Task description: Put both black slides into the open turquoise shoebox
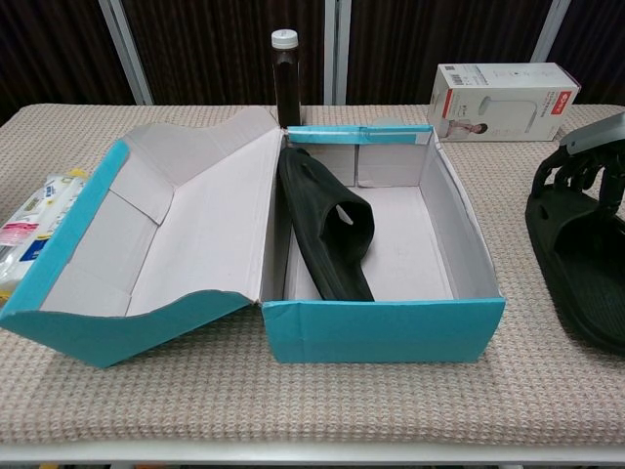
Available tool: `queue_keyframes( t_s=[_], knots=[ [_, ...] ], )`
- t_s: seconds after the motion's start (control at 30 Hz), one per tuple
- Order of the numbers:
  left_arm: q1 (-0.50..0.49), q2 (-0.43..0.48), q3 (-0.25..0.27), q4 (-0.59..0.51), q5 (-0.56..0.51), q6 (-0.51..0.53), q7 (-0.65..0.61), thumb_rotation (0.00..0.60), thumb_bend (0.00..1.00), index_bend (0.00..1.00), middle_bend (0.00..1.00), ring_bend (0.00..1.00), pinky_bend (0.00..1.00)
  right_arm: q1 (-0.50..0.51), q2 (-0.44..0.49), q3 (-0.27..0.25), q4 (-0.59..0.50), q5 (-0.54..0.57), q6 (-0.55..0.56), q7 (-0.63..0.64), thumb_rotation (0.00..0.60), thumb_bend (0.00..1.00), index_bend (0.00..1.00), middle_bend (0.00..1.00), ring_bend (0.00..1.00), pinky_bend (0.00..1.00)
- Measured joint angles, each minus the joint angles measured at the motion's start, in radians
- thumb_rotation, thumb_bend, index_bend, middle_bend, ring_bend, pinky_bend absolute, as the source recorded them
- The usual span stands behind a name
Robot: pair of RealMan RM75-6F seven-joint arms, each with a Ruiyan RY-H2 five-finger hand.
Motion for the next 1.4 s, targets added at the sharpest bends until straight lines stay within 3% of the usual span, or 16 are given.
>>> queue_keyframes(
  t_s=[0.33,0.53,0.73,0.97,1.17,1.4],
  knots=[
    [-0.004,-0.001,0.000,-0.003,0.000,-0.006,0.004,0.600,0.13,0.34,0.31,0.22,0.32,-0.009,0.036,0.010,-0.049,-0.018,0.061,0.027,0.600,0.10,0.46,0.46,0.35,0.23],
    [-0.005,0.003,-0.001,-0.009,-0.001,-0.006,0.009,0.600,0.13,0.34,0.31,0.22,0.32,-0.018,0.090,0.055,-0.089,-0.043,0.069,0.067,0.600,0.10,0.46,0.46,0.35,0.24],
    [-0.006,0.005,-0.005,-0.017,-0.004,-0.003,0.018,0.600,0.13,0.34,0.31,0.22,0.32,-0.045,0.168,0.151,-0.142,-0.112,0.097,0.140,0.600,0.10,0.46,0.46,0.35,0.24],
    [-0.005,0.012,-0.015,-0.027,-0.014,0.002,0.026,0.600,0.13,0.34,0.31,0.22,0.32,-0.124,0.208,0.314,-0.180,-0.281,0.111,0.315,0.600,0.10,0.46,0.46,0.35,0.26],
    [-0.002,0.023,-0.020,-0.042,-0.022,0.003,0.028,0.600,0.13,0.34,0.31,0.22,0.32,-0.198,0.186,0.427,-0.179,-0.459,0.125,0.487,0.600,0.10,0.46,0.46,0.35,0.26],
    [-0.002,0.025,-0.021,-0.052,-0.025,-0.001,0.038,0.600,0.13,0.34,0.31,0.22,0.32,-0.261,0.101,0.512,-0.146,-0.683,0.171,0.765,0.600,0.11,0.46,0.46,0.35,0.26]
  ],
)
